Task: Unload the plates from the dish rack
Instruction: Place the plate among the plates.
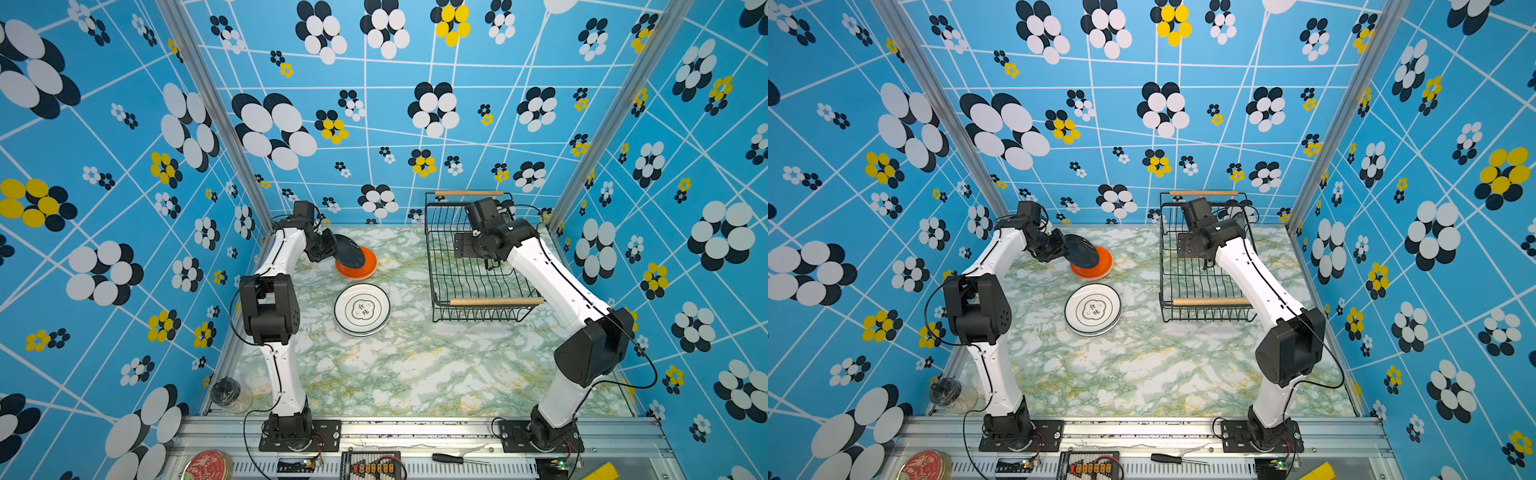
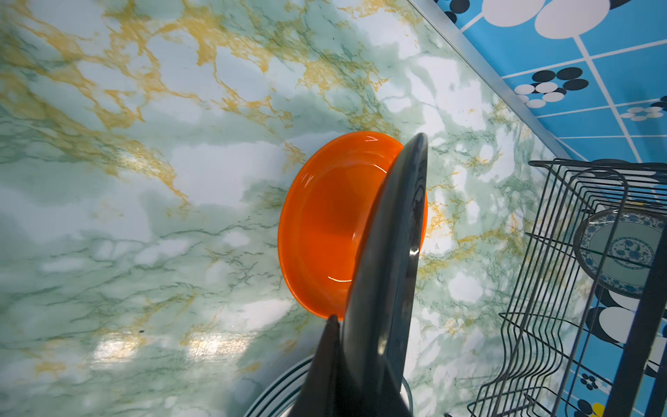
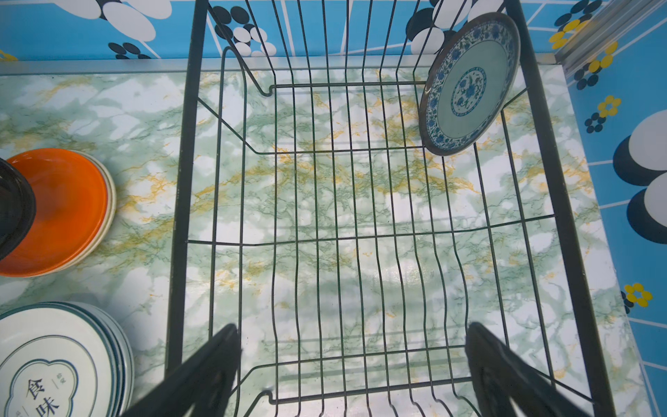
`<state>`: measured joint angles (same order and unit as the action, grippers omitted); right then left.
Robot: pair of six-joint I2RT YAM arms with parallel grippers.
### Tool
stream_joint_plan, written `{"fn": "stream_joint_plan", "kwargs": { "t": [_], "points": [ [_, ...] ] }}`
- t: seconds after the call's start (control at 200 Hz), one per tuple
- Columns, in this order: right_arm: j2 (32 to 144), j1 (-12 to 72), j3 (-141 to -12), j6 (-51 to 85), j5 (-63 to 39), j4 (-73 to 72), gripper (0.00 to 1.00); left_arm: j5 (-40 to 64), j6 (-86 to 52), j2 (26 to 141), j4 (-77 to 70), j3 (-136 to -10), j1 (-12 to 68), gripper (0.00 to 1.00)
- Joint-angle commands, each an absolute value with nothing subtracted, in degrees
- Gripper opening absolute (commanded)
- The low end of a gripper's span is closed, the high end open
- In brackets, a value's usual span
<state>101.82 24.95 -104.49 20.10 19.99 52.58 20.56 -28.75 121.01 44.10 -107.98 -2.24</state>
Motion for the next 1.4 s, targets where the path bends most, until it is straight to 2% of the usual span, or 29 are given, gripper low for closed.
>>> {"fn": "stream_joint_plan", "kwargs": {
  "t": [0.0, 0.31, 0.635, 0.89, 1.145, 1.395],
  "points": [
    [102.06, 24.64, -103.45, 19.12, 18.26, 52.75, 0.99, 19.73, -27.54, 122.83, 46.32, -110.39, -2.55, 0.00],
    [101.96, 24.41, -102.04, 18.55, 14.04, 51.08, 0.99, 20.17, -27.37, 125.27, 46.37, -110.48, -2.28, 0.02],
    [101.46, 24.18, -100.46, 18.63, 10.92, 49.61, 0.99, 20.32, -26.81, 126.74, 45.73, -110.30, -1.59, 0.18],
    [101.25, 23.92, -99.76, 18.55, 9.55, 48.89, 0.99, 20.57, -26.80, 127.35, 45.52, -110.00, -1.26, 0.23],
    [100.57, 23.56, -98.71, 18.55, 8.96, 48.35, 0.99, 20.57, -26.41, 128.47, 46.12, -110.55, -1.10, 0.23],
    [99.64, 22.86, -97.31, 18.77, 8.35, 47.75, 0.99, 19.75, -25.94, 129.42, 47.37, -111.46, -0.79, 0.30]
  ]
}}
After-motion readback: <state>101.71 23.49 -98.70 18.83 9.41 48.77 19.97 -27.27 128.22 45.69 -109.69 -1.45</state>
